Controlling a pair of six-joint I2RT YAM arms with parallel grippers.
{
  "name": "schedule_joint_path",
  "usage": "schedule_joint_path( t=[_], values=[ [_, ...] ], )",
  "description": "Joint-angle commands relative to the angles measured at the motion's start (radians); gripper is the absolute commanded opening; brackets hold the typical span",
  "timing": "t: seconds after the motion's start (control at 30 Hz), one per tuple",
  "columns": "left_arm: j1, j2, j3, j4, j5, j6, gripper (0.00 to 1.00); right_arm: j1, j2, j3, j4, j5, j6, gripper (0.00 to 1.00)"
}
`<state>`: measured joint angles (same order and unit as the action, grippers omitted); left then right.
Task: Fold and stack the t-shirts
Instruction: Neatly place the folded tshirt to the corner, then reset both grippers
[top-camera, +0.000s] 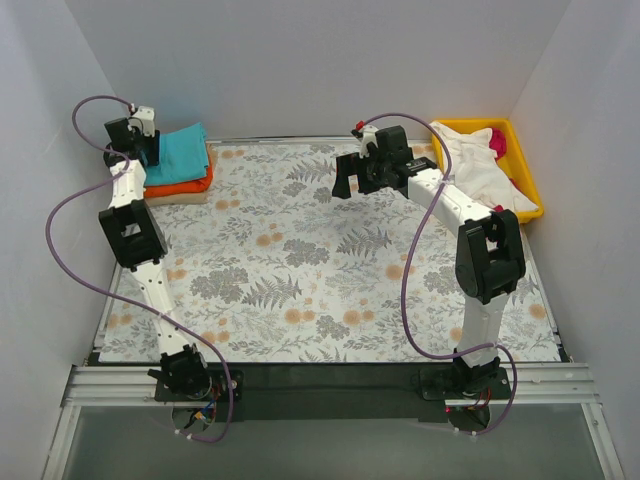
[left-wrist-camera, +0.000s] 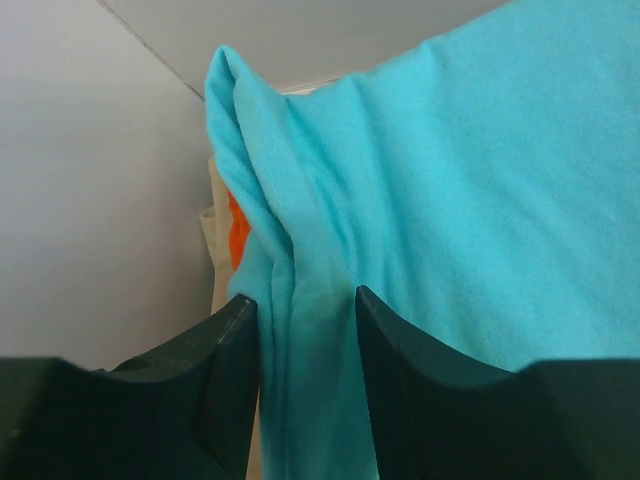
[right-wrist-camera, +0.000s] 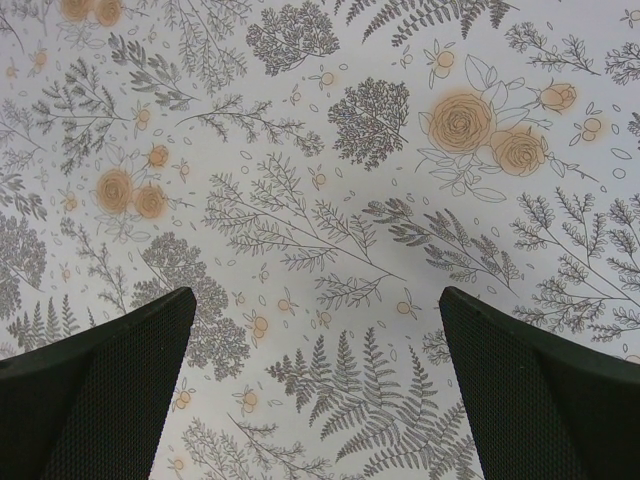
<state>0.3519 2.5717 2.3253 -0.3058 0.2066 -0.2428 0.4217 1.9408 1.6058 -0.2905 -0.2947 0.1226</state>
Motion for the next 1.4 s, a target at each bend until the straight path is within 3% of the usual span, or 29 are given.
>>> schedule_joint_path(
  t=[0.0, 0.23, 0.3, 0.33, 0.43, 0.5, 0.77, 0.93, 1.1, 1.27, 1.37],
  values=[
    [0.007, -0.125, 0.057, 0.02, -0.009, 0.03, 0.39, 0.006, -0.034, -0.01, 0.007, -0.006, -0.018, 0.98],
    [0.021, -0.186, 0.075, 0.076, -0.107, -0.013, 0.43, 0.008, -0.059, -0.018, 0.005, -0.003, -0.028, 0.98],
    [0.035, -0.212, 0.057, 0.053, -0.079, -0.078, 0.42, 0.008, -0.071, -0.026, 0.007, -0.001, -0.034, 0.98],
    [0.036, -0.256, 0.039, 0.016, 0.0, -0.099, 0.42, 0.008, -0.08, -0.029, 0.007, 0.002, -0.035, 0.98],
    [0.036, -0.346, -0.12, 0.001, 0.076, -0.148, 0.44, 0.008, -0.091, -0.041, 0.007, 0.005, -0.041, 0.98],
    [0.036, -0.381, -0.148, -0.033, 0.091, -0.208, 0.44, 0.006, -0.094, -0.046, 0.005, 0.002, -0.043, 0.98],
    [0.048, -0.375, -0.277, -0.067, 0.094, -0.317, 0.21, 0.005, -0.102, -0.075, 0.007, 0.003, -0.051, 0.98],
    [0.052, -0.291, -0.256, -0.044, 0.083, -0.331, 0.18, -0.001, -0.092, -0.087, 0.007, 0.003, -0.052, 0.98],
    [0.05, -0.193, -0.185, -0.023, -0.024, -0.359, 0.17, -0.001, -0.077, -0.08, 0.005, -0.001, -0.047, 0.98],
    [0.05, -0.131, -0.152, -0.004, -0.241, -0.334, 0.17, -0.003, -0.079, -0.083, 0.001, 0.002, -0.051, 0.98],
    [0.055, -0.123, -0.161, -0.003, -0.256, -0.313, 0.18, -0.003, -0.083, -0.084, -0.001, 0.003, -0.054, 0.98]
  ],
)
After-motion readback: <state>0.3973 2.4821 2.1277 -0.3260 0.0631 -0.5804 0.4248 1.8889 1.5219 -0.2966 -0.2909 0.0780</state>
